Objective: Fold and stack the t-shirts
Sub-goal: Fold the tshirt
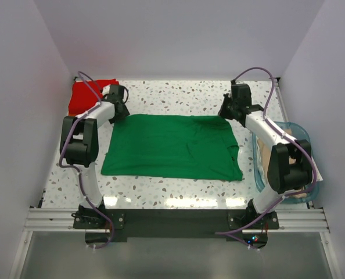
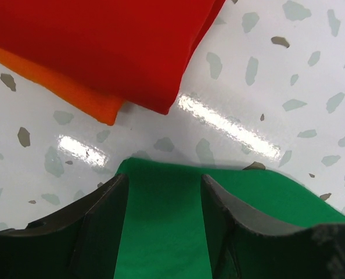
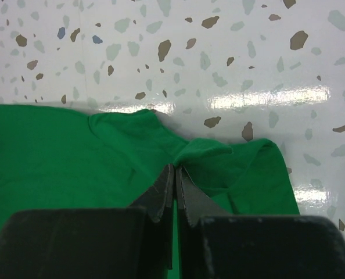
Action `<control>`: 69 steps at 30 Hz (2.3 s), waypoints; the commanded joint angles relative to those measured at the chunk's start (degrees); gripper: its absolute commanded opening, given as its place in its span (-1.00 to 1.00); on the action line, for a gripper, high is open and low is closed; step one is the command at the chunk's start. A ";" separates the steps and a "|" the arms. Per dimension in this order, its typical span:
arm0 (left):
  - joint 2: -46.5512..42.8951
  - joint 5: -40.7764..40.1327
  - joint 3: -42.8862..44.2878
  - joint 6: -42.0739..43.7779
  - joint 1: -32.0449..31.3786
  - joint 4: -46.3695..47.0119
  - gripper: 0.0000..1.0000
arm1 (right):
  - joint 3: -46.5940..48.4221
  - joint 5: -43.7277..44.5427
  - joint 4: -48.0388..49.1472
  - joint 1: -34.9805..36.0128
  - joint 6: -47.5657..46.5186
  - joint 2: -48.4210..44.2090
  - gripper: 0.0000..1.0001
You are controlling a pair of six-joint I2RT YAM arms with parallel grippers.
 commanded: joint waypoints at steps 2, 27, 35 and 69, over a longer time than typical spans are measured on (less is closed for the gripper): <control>2.00 -1.65 1.54 -3.06 -0.66 -1.53 0.17 | -1.12 -0.69 3.28 -0.10 0.62 -3.48 -1.00; -6.41 -0.07 -4.86 -1.83 -0.75 3.38 -0.99 | -6.93 -1.57 3.11 -0.02 1.41 -12.18 -1.00; -13.37 -0.33 -11.37 -2.09 -0.75 6.11 -0.77 | -12.89 -0.95 0.92 -0.02 2.55 -18.95 -1.00; -15.32 -6.83 -13.50 -12.73 0.13 -1.71 -0.03 | -36.64 -6.31 3.81 -0.10 8.18 -35.83 -1.00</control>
